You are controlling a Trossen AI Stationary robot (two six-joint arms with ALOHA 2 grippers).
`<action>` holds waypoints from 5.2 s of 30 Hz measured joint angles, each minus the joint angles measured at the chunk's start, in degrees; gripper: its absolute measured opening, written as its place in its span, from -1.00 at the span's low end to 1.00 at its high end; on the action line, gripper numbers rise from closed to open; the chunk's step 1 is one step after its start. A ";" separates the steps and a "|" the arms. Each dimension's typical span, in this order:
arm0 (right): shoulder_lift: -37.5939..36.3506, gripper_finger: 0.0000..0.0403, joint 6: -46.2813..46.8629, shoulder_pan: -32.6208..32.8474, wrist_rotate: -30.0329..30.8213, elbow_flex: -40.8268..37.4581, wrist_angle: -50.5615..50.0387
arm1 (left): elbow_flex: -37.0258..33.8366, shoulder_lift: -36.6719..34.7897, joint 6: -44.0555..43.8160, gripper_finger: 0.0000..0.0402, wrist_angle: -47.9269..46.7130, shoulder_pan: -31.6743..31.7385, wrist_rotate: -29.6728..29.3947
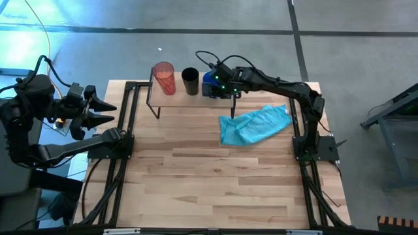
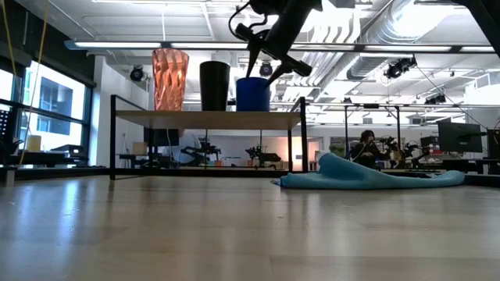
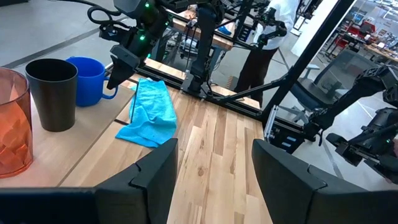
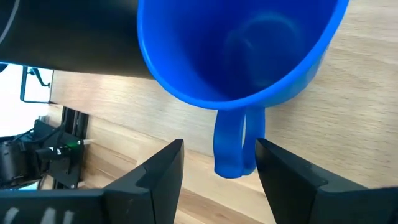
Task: Stack small to large cups/mugs on shelf
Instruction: Put the blue mug on the shelf
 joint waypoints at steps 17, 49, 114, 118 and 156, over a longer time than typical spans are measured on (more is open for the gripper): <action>0.00 -0.36 0.84 -0.02 0.82 0.00 -0.37 | -0.01 0.00 0.02 -0.04 -0.04 0.00 0.00; 0.00 -0.73 1.91 0.48 1.69 0.00 -0.43 | -0.02 0.00 0.09 -0.04 -0.44 0.02 -0.02; 1.33 -0.74 -12.73 -3.55 -8.93 9.97 -17.01 | -0.01 0.00 -1.73 -0.04 1.49 0.00 -0.07; 1.33 -0.74 -12.73 -3.69 -8.95 9.97 -16.51 | -0.01 0.00 -1.73 -0.04 1.49 0.01 -0.07; 1.92 -0.74 -11.25 -4.17 -10.74 9.35 -15.91 | -0.02 0.00 -1.70 -0.04 1.44 0.00 -0.09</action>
